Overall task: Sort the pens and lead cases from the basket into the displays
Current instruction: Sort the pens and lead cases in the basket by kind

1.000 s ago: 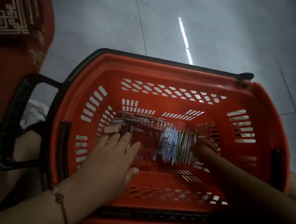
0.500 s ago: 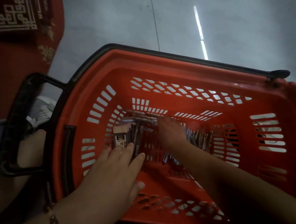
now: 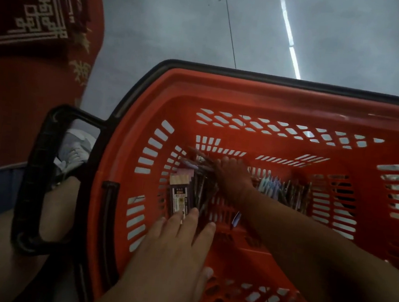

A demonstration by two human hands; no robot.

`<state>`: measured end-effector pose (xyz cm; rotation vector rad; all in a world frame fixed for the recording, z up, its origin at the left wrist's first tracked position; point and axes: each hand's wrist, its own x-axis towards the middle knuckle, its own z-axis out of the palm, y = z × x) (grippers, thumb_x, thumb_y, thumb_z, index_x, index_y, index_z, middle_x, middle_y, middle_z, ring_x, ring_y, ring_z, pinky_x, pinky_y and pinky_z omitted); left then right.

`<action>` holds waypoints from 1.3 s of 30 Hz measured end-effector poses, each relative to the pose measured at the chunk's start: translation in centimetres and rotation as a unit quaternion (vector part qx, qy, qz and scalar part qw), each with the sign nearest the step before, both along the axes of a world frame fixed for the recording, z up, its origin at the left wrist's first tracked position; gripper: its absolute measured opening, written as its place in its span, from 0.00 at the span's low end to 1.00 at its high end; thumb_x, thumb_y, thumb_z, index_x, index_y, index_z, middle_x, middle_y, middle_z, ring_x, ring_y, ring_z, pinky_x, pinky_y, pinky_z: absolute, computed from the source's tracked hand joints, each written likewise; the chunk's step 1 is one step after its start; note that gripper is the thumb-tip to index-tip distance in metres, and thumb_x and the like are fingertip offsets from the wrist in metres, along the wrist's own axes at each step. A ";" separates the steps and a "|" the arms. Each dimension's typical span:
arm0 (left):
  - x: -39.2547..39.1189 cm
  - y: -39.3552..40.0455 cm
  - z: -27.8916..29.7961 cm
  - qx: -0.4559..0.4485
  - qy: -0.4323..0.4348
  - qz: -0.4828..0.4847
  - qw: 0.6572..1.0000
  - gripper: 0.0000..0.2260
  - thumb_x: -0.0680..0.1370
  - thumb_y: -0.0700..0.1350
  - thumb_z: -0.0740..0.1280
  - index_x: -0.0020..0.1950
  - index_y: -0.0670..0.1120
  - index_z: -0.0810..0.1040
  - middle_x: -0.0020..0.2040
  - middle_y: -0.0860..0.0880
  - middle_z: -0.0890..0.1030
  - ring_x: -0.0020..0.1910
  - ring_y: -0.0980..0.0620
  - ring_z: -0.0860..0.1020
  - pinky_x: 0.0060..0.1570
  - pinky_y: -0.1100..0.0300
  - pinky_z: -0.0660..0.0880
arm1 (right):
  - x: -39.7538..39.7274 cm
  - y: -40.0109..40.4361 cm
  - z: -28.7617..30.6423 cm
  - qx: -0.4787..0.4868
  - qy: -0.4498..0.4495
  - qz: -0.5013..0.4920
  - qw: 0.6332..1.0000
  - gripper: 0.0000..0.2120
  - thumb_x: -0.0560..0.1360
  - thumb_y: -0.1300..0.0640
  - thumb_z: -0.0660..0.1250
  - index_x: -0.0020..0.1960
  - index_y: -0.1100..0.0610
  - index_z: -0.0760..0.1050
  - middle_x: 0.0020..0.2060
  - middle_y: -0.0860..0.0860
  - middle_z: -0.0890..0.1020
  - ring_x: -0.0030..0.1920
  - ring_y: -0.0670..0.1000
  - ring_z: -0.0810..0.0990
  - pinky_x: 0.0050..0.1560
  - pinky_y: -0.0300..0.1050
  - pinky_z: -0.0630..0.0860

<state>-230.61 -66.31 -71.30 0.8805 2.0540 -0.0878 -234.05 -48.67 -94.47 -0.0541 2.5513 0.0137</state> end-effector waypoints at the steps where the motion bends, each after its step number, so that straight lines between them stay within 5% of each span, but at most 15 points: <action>1: 0.0 0.0 0.0 -0.004 -0.003 0.001 1.000 0.32 0.82 0.60 0.53 0.78 0.56 0.37 0.79 0.50 0.38 0.78 0.48 0.41 0.74 0.50 0.41 | -0.1 0.1 0.2 -0.016 -0.001 -0.012 1.000 0.22 0.77 0.53 0.68 0.68 0.55 0.66 0.59 0.55 0.74 0.55 0.53 0.73 0.57 0.50 0.71; 9: 0.1 0.0 0.5 0.018 0.011 0.015 1.000 0.30 0.83 0.58 0.53 0.79 0.56 0.40 0.80 0.50 0.42 0.78 0.48 0.45 0.74 0.51 0.45 | -1.4 -0.6 4.7 -0.092 0.015 -0.051 0.994 0.21 0.78 0.55 0.67 0.69 0.55 0.66 0.64 0.55 0.74 0.63 0.56 0.73 0.61 0.51 0.73; 14: 0.0 -0.3 1.5 0.086 0.036 0.061 0.994 0.27 0.82 0.59 0.53 0.79 0.56 0.48 0.78 0.52 0.54 0.75 0.52 0.56 0.72 0.54 0.56 | -0.6 -0.3 10.4 -0.214 -0.019 -0.172 0.961 0.18 0.79 0.60 0.65 0.67 0.54 0.68 0.56 0.53 0.79 0.52 0.52 0.78 0.49 0.47 0.77; 16: -0.3 -0.3 1.7 0.139 0.049 0.125 0.981 0.23 0.82 0.59 0.54 0.76 0.57 0.57 0.72 0.55 0.65 0.70 0.54 0.65 0.68 0.55 0.66 | 0.2 0.2 13.2 -0.328 -0.066 -0.278 0.900 0.12 0.79 0.59 0.64 0.62 0.52 0.71 0.50 0.52 0.81 0.49 0.52 0.80 0.45 0.48 0.77; 21: -2.0 0.8 2.9 0.223 -0.082 0.358 0.903 0.13 0.80 0.63 0.56 0.61 0.60 0.71 0.55 0.59 0.77 0.54 0.58 0.76 0.53 0.58 0.73 | 4.2 1.3 21.1 -0.618 -0.185 -0.413 0.643 0.12 0.78 0.64 0.63 0.60 0.61 0.77 0.55 0.58 0.82 0.58 0.58 0.80 0.66 0.55 0.72; 24: -2.2 2.1 4.5 0.266 -0.227 0.409 0.843 0.20 0.79 0.65 0.58 0.60 0.54 0.76 0.42 0.55 0.82 0.42 0.58 0.81 0.45 0.60 0.74 | 6.5 1.5 24.6 -0.698 -0.258 -0.426 0.513 0.15 0.76 0.63 0.64 0.62 0.62 0.75 0.46 0.60 0.81 0.45 0.56 0.82 0.51 0.49 0.79; 27: -1.6 3.3 6.0 0.338 -0.307 0.412 0.788 0.16 0.81 0.57 0.62 0.54 0.45 0.79 0.37 0.40 0.81 0.29 0.51 0.78 0.33 0.59 0.77 | 8.4 0.8 27.7 -0.734 -0.257 -0.448 0.440 0.10 0.75 0.63 0.65 0.56 0.61 0.76 0.39 0.56 0.81 0.39 0.52 0.82 0.42 0.45 0.81; 30: -1.5 4.4 7.1 0.362 -0.322 0.437 0.758 0.15 0.82 0.53 0.62 0.54 0.42 0.78 0.37 0.41 0.81 0.26 0.50 0.76 0.27 0.60 0.74 | 9.9 0.3 29.7 -0.743 -0.210 -0.466 0.432 0.06 0.76 0.62 0.65 0.52 0.61 0.75 0.40 0.55 0.81 0.38 0.50 0.81 0.40 0.42 0.80; 33: -1.4 5.8 8.8 0.398 -0.338 0.477 0.707 0.13 0.84 0.50 0.58 0.56 0.41 0.74 0.44 0.44 0.85 0.37 0.47 0.83 0.33 0.58 0.78 | 11.6 0.3 30.6 -0.750 -0.199 -0.458 0.434 0.08 0.76 0.63 0.64 0.54 0.59 0.77 0.41 0.54 0.78 0.37 0.48 0.77 0.37 0.40 0.75; 37: -3.1 6.6 10.4 0.466 -0.252 0.538 0.656 0.10 0.85 0.48 0.56 0.57 0.43 0.72 0.37 0.46 0.80 0.36 0.49 0.81 0.39 0.55 0.80 | 13.8 0.2 31.7 -0.704 -0.166 -0.506 0.470 0.12 0.77 0.66 0.62 0.59 0.62 0.76 0.38 0.54 0.80 0.35 0.49 0.78 0.35 0.39 0.76; 39: -4.0 6.6 10.8 0.480 -0.201 0.550 0.653 0.10 0.84 0.48 0.56 0.55 0.43 0.72 0.35 0.48 0.75 0.32 0.51 0.77 0.34 0.56 0.78 | 14.3 0.3 32.0 -0.688 -0.115 -0.559 0.448 0.12 0.80 0.64 0.60 0.61 0.63 0.75 0.42 0.56 0.83 0.41 0.52 0.82 0.41 0.43 0.79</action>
